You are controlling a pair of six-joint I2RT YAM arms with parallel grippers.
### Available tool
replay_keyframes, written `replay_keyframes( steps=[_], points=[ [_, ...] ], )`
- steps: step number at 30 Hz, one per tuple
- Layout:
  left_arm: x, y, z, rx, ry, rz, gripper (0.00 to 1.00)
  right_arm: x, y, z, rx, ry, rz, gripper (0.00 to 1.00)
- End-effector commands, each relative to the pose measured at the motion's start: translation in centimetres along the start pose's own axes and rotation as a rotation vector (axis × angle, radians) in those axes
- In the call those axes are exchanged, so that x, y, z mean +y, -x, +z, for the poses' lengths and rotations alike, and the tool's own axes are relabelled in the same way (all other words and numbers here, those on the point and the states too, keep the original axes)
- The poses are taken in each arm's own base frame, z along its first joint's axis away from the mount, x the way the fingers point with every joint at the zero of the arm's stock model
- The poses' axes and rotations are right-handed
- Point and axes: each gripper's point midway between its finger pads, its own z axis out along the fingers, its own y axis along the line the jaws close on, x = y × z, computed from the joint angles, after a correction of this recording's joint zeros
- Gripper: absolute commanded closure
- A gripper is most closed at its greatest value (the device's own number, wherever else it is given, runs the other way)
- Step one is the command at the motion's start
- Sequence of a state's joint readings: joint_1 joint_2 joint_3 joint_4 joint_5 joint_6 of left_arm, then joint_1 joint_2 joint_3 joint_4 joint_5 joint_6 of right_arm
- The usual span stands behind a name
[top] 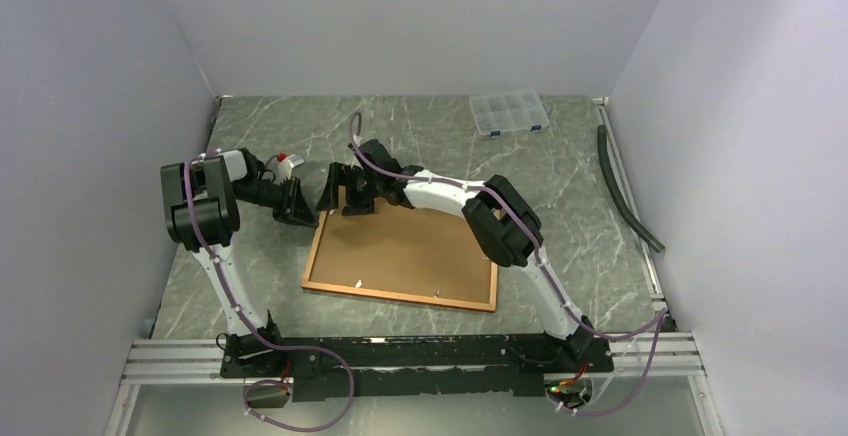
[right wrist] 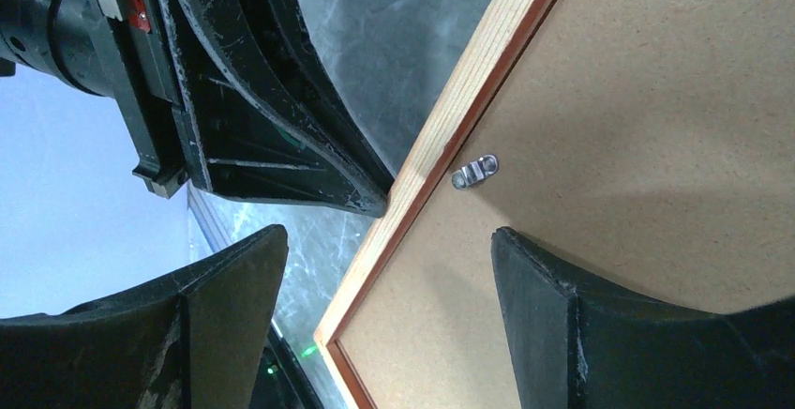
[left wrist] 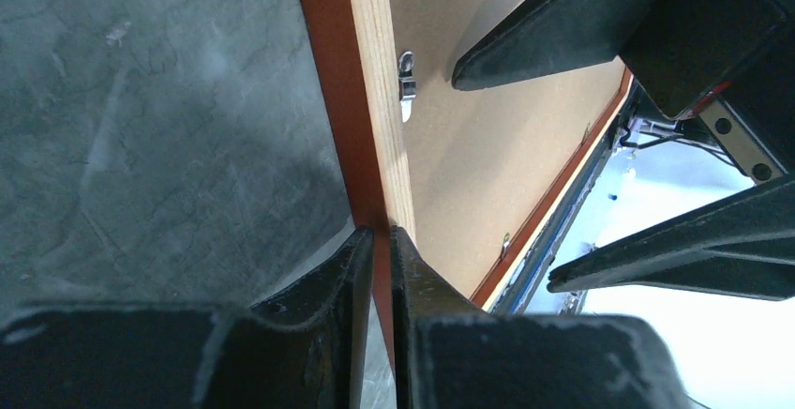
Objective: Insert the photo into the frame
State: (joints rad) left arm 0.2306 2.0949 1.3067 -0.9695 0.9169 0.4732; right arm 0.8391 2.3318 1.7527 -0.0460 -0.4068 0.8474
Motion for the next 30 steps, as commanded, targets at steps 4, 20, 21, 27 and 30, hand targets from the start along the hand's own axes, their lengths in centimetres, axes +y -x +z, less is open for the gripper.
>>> replay_keyframes(
  steps=[4, 20, 21, 27, 30],
  points=[
    [0.3, 0.1, -0.1, -0.012, 0.041, 0.044, 0.83, 1.6, 1.3, 0.9, -0.041, 0.074, 0.006, 0.17],
    [0.4, 0.0, -0.2, -0.012, 0.054, 0.048, 0.86, 0.6, 0.9, 2.5, -0.028, 0.09, 0.02, 0.19],
    [0.4, 0.1, -0.3, -0.014, 0.052, 0.048, 0.86, 0.6, 0.9, 2.6, -0.027, 0.088, 0.018, 0.19],
    [0.4, 0.0, -0.2, -0.014, 0.051, 0.05, 0.87, 0.8, 1.1, 2.9, -0.024, 0.096, 0.007, 0.19],
    [0.4, -0.1, -0.2, -0.013, 0.05, 0.052, 0.87, 0.7, 1.0, 3.1, -0.017, 0.1, 0.011, 0.19]
  ],
)
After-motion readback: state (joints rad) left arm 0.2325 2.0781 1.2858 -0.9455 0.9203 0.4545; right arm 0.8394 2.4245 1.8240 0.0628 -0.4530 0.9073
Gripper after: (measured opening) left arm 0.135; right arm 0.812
